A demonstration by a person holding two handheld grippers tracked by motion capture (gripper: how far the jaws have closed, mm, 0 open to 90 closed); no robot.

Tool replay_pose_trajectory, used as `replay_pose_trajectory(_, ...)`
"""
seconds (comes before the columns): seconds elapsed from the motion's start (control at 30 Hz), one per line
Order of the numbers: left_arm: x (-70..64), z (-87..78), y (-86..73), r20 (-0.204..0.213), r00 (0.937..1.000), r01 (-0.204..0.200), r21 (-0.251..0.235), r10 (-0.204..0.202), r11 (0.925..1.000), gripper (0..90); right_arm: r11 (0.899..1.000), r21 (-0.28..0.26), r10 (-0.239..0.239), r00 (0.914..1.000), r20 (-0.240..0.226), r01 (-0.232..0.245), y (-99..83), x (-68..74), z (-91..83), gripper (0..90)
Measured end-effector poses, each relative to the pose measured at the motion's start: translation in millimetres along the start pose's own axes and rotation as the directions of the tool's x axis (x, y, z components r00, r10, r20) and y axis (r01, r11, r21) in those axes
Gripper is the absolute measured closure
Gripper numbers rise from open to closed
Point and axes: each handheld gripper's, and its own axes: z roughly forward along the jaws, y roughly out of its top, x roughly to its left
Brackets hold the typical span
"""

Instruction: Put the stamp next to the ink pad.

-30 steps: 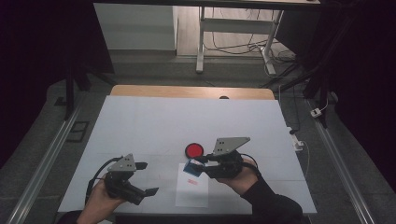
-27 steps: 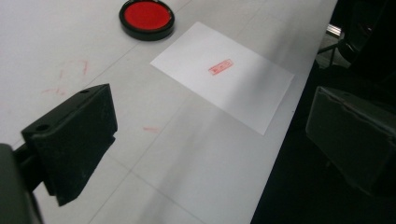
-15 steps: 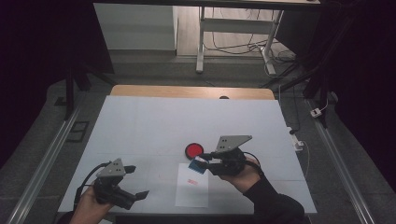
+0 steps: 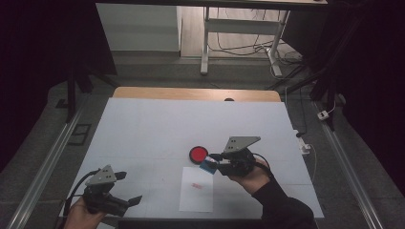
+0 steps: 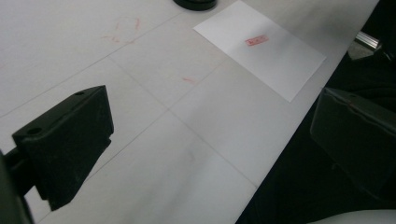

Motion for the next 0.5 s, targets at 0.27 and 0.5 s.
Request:
replay_pose_trajectory(0.27, 3.3, -8.0, -5.8, -0.031, 0.9994, 0.017, -0.008, -0.017, 0.9998, 0.0, 0.999, 0.026, 0.024, 0.9984, 0.052, -0.026, -7.0, -10.8, -2.5, 69.7)
replay_pose_trajectory(0.5, 4.6, -11.4, -8.2, -0.073, 0.9972, 0.016, 0.010, -0.015, 0.9998, 0.0, 0.998, 0.044, 0.042, 0.9936, 0.105, -0.047, -14.5, -22.8, -6.1, 69.6)
